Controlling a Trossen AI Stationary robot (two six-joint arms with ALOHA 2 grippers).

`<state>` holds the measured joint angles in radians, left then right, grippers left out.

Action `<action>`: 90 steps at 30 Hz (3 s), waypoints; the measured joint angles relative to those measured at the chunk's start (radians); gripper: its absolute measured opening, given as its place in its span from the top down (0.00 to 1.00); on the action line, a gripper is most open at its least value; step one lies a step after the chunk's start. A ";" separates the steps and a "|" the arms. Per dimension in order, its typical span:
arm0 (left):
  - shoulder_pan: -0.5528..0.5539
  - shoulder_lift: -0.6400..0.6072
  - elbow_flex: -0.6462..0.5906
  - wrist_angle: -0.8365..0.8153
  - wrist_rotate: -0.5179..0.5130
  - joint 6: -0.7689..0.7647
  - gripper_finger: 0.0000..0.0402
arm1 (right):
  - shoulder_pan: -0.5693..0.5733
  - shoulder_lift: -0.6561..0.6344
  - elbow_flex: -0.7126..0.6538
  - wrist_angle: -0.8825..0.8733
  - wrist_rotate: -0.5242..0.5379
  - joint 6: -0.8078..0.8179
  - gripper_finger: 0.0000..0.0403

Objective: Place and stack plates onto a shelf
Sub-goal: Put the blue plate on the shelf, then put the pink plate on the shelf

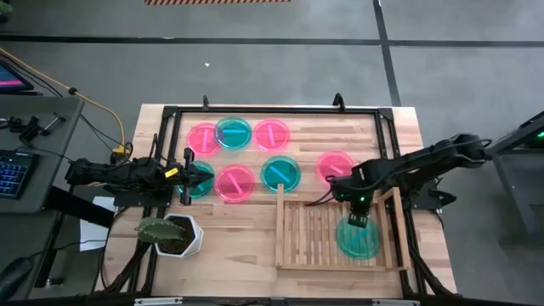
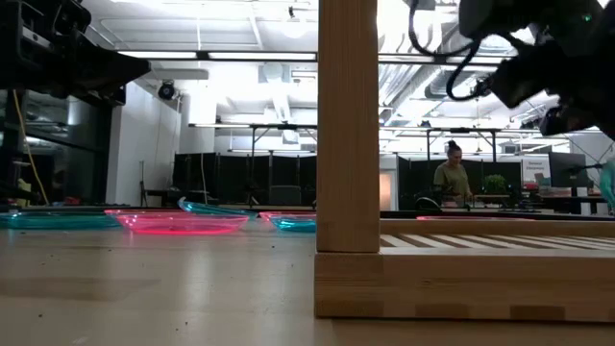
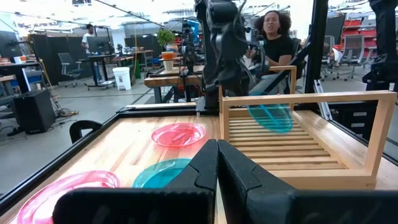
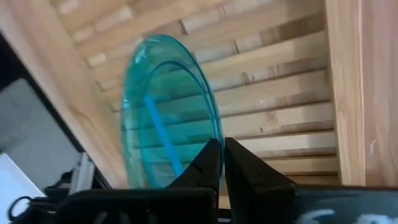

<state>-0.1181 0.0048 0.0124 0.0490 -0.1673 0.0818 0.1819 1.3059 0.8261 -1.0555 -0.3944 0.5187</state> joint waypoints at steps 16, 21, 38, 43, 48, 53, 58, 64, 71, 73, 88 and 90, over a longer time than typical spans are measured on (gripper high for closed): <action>0.000 0.000 0.000 0.000 0.000 0.000 1.00 | 0.012 0.074 -0.020 -0.048 0.104 0.022 0.97; 0.000 0.000 0.000 0.000 0.000 0.000 1.00 | 0.012 0.074 -0.020 -0.091 0.114 0.015 0.81; 0.000 0.000 0.000 0.000 0.000 0.000 1.00 | 0.033 0.182 0.108 0.296 0.134 0.019 0.69; 0.000 0.000 0.000 0.000 0.000 0.000 1.00 | 0.067 0.277 0.108 0.338 0.137 -0.002 0.89; 0.000 0.000 0.000 0.000 0.000 0.000 1.00 | 0.088 0.330 0.108 0.352 0.175 -0.003 0.96; 0.000 0.000 0.000 0.000 0.000 0.000 1.00 | 0.094 0.352 0.108 0.349 0.192 -0.003 0.99; 0.000 0.000 0.000 0.000 0.000 0.000 1.00 | 0.094 0.351 0.108 0.318 0.179 0.000 0.99; 0.000 0.000 0.000 0.000 0.000 0.000 1.00 | 0.097 0.351 0.108 0.221 0.176 -0.030 1.00; 0.000 0.000 0.000 0.000 0.000 0.000 1.00 | 0.101 0.351 0.108 0.195 0.176 -0.057 1.00; 0.000 0.000 0.000 0.000 0.000 0.000 1.00 | 0.102 0.351 0.108 0.182 0.176 -0.062 1.00; 0.000 0.000 0.000 0.000 0.000 0.000 1.00 | -0.085 0.006 0.208 0.050 0.498 -0.155 1.00; 0.000 0.000 0.000 0.000 0.000 0.000 1.00 | -0.178 -0.081 0.158 0.061 0.500 -0.132 1.00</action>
<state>-0.1184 0.0044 0.0125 0.0490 -0.1673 0.0818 0.0043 1.2253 0.9844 -0.9949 0.1052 0.3862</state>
